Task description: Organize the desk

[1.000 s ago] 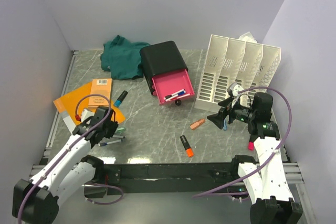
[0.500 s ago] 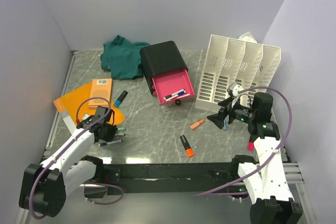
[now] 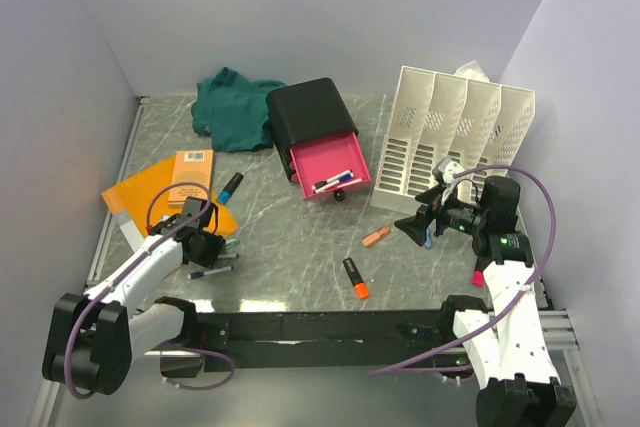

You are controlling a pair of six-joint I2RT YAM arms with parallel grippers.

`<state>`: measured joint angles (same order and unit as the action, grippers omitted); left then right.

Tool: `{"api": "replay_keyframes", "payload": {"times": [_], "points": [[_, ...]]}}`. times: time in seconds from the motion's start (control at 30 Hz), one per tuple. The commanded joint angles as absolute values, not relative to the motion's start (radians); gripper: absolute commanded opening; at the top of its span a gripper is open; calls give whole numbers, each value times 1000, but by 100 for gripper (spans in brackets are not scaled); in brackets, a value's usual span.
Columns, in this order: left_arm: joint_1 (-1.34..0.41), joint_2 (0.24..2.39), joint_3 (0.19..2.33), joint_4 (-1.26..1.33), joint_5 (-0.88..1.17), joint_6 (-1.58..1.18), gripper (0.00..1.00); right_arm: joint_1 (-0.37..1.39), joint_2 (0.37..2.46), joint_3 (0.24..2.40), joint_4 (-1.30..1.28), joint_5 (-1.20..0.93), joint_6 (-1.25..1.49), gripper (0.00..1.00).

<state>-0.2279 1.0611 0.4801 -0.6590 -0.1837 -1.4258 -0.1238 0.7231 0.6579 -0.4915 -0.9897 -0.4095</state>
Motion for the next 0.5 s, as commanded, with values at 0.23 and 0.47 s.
{"api": "replay_keyframes", "payload": {"times": [0.23,0.47], "points": [[-224,1126,445,-703,-100,-1417,32,-137,710,686,-476,-1012,-411,100],[-225,1143,445,-695,-81,-1402,29,-138,707,687,-476,-1012,-411,100]]}}
